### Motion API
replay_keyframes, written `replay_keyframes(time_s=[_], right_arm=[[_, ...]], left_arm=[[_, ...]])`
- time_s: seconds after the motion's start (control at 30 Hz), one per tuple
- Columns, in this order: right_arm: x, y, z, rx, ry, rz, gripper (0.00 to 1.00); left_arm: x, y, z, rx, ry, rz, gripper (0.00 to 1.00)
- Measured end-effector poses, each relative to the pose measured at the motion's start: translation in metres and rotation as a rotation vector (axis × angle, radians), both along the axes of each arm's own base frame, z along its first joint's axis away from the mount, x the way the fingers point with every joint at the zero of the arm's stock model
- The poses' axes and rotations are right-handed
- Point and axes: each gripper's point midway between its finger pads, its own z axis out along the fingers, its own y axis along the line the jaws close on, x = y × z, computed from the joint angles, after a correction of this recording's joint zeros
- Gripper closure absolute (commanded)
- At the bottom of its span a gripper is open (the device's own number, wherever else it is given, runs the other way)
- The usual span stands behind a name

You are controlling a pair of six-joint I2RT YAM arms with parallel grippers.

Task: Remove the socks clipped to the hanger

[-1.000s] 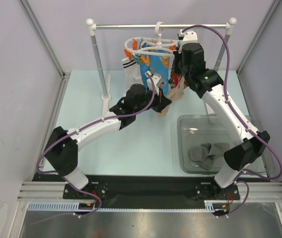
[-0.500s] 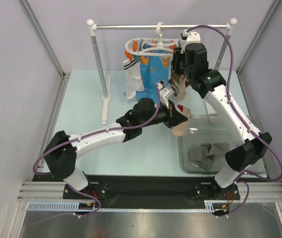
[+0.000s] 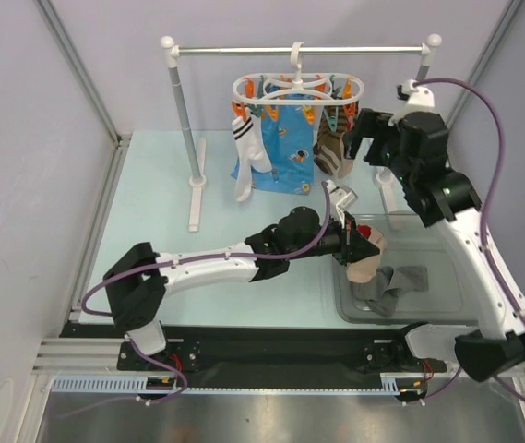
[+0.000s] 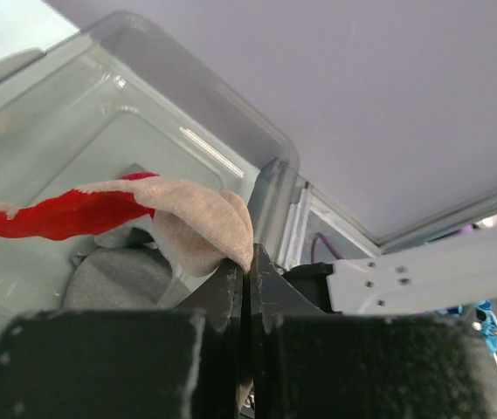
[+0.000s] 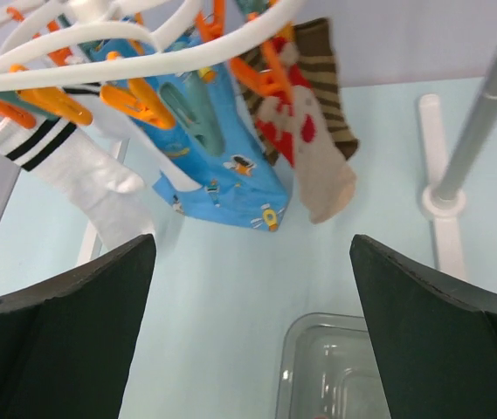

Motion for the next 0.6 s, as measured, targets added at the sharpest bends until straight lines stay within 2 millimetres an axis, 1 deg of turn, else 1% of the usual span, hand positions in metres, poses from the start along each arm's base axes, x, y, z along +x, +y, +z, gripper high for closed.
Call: replay_keyframes(time_s=[0.03,0.1,0.13,0.17,0.23,0.27,0.33,0.37,0.4,0.47,0.53,0.6], right_arm=[[-0.008,-0.008,0.003,0.011,-0.007,-0.010,0.00],[-0.020,-0.023,0.009,0.030,-0.027,-0.039,0.00],[-0.023,-0.029,0.011,0.037,-0.034,-0.052,0.00],[-0.027,-0.039,0.014,0.046,-0.043,-0.072,0.00],[-0.030,-0.050,0.018,0.058,-0.054,-0.099,0.00],[-0.030,-0.054,0.018,0.059,-0.055,-0.108,0.00],[-0.029,-0.055,0.015,0.061,-0.049,-0.110,0.00],[-0.028,-0.054,0.012,0.061,-0.042,-0.107,0.00],[-0.028,-0.053,0.008,0.062,-0.032,-0.102,0.00],[-0.025,-0.051,-0.001,0.064,-0.008,-0.096,0.00],[-0.022,-0.048,-0.010,0.066,0.014,-0.090,0.00],[-0.018,-0.046,-0.018,0.073,0.035,-0.089,0.00]], left_arm=[[0.000,-0.005,-0.007,0.012,0.005,0.001,0.95],[0.002,-0.014,-0.021,0.036,0.015,0.001,0.82],[0.002,-0.018,-0.031,0.052,0.024,0.000,0.74],[0.003,-0.023,-0.042,0.069,0.030,-0.004,0.61],[0.004,-0.032,-0.065,0.112,0.040,-0.010,0.53],[0.006,-0.035,-0.077,0.138,0.048,-0.010,0.45],[0.006,-0.039,-0.098,0.190,0.061,-0.015,0.38],[0.005,-0.039,-0.105,0.212,0.065,-0.015,0.30],[0.004,-0.037,-0.110,0.230,0.069,-0.013,0.27],[0.005,-0.034,-0.113,0.251,0.060,0.000,0.20],[0.009,-0.029,-0.110,0.271,0.039,0.023,0.18],[0.013,-0.023,-0.102,0.284,0.017,0.048,0.17]])
